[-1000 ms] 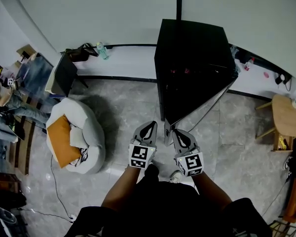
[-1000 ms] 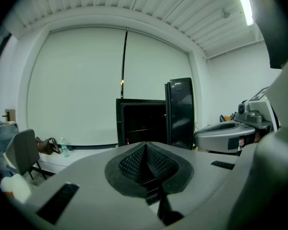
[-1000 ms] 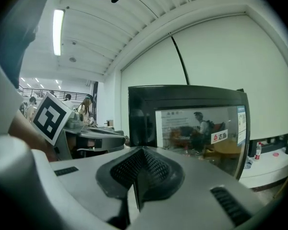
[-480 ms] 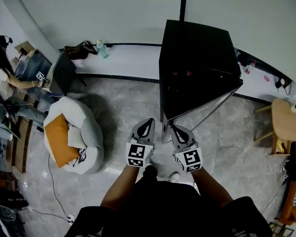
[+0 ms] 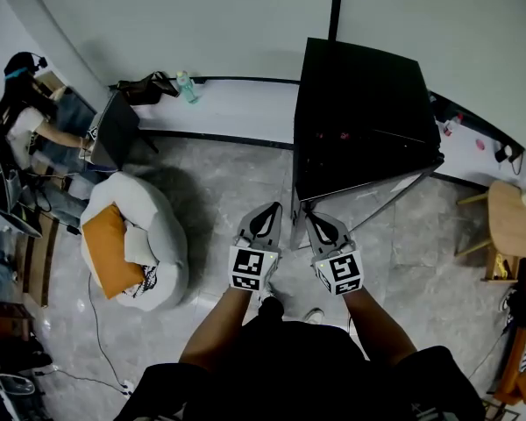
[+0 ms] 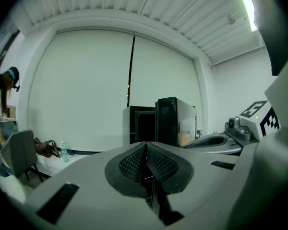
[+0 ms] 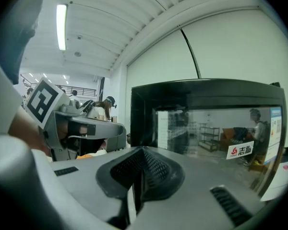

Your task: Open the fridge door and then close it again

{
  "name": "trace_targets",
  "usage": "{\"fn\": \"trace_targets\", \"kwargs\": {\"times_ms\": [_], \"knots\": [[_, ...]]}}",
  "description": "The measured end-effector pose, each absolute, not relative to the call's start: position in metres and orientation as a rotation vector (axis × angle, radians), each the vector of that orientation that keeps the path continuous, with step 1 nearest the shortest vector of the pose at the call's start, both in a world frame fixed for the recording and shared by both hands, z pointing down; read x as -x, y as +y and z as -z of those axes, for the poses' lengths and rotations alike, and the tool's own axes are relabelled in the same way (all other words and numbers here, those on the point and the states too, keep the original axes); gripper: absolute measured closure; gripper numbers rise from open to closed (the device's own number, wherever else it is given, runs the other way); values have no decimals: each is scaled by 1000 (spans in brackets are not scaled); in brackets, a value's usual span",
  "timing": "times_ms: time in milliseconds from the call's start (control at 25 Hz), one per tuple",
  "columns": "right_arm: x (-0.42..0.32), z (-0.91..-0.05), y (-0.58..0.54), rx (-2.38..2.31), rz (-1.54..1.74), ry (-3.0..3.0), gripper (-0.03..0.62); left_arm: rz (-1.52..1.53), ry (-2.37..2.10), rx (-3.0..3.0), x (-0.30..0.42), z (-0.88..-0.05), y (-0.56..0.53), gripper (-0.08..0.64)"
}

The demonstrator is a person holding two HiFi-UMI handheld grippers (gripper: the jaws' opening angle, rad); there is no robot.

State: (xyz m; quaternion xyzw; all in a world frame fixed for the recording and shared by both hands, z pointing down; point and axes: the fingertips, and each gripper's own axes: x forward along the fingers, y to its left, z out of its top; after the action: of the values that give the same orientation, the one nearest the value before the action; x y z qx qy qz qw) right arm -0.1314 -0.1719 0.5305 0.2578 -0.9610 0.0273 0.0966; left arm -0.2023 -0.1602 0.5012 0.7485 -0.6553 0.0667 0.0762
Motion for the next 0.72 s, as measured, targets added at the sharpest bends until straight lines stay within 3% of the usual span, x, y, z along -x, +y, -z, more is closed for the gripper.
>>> {"fn": "trace_targets", "kwargs": {"times_ms": [720], "knots": [[181,-533,-243,-745,-12,-2822,583,-276,-1961,-2278,255,-496,-192,538]]}}
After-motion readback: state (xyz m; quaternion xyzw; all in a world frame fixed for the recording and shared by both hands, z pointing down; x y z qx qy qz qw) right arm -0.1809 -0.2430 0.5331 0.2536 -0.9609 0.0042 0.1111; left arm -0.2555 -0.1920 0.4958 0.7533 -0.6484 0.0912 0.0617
